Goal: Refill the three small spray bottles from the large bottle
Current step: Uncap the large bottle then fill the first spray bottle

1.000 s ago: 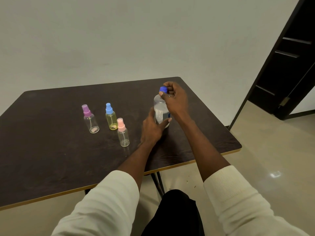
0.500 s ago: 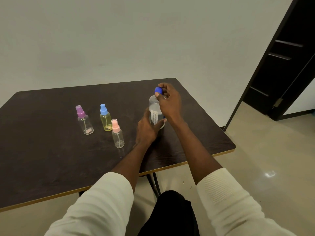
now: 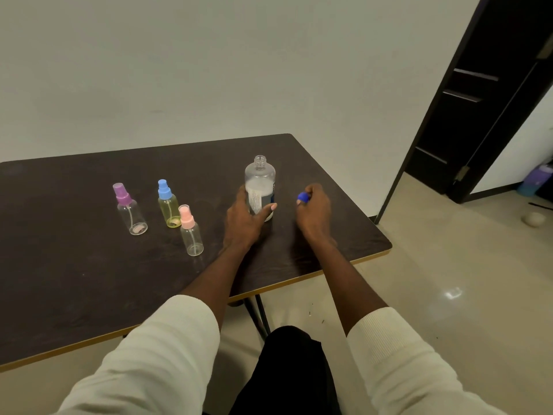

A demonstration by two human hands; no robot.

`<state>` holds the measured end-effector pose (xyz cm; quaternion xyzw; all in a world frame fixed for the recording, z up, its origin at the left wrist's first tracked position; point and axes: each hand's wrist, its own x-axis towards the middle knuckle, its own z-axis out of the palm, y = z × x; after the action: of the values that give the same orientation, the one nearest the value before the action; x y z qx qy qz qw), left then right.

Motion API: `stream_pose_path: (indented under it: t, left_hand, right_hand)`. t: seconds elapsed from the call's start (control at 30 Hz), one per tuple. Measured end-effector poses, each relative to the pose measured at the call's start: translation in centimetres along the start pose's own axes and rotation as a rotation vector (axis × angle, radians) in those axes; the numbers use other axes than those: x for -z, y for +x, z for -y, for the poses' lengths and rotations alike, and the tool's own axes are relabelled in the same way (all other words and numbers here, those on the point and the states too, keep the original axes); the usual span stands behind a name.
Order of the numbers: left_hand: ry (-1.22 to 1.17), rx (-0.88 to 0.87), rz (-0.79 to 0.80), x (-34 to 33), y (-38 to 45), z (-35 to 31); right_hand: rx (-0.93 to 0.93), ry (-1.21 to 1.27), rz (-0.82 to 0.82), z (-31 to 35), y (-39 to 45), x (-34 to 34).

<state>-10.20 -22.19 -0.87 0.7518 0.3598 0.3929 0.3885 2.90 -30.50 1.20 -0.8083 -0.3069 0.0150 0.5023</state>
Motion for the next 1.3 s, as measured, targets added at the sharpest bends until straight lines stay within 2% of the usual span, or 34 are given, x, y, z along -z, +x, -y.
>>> stream_pose_path:
  t: [0.2,0.47,0.63,0.73,0.9,0.97,1.13,1.2,1.3]
  left_hand:
    - [0.013,0.046,0.011,-0.2,-0.1,0.1]
    - [0.087,0.081,-0.008,-0.2,-0.6,-0.3]
    - [0.106,-0.099,-0.168,0.2,-2.5,-1.9]
    - [0.07,-0.186,-0.245,0.8,-3.6,-1.7]
    - [-0.034,-0.389,-0.355,3.4,-6.9,-1.4]
    - [-0.083,-0.415,-0.394,4.8,-8.0,-0.9]
    - [-0.229,-0.228,-0.58,8.5,-8.0,1.1]
    - [-0.244,-0.157,-0.567,10.1,-7.5,1.8]
    - [-0.254,-0.092,-0.45,11.8,-6.6,3.1]
  right_hand:
    - [-0.06,-0.133,0.05,-1.6,-0.8,-0.3]
    - [-0.028,-0.126,0.021,-1.3,-1.5,0.2]
    - [0.184,-0.088,-0.151,-0.9,-2.5,0.4]
    - [0.243,-0.008,-0.187,-0.5,-3.7,0.4]
    - [0.277,0.17,-0.028,1.3,-6.8,-0.3]
    - [0.295,0.237,0.061,2.3,-8.3,-1.1]
    - [0.235,0.331,0.316,4.6,-10.7,-4.1]
    - [0.179,0.351,0.423,5.2,-11.0,-5.5]
    - [0.132,0.356,0.568,6.0,-10.9,-7.0]
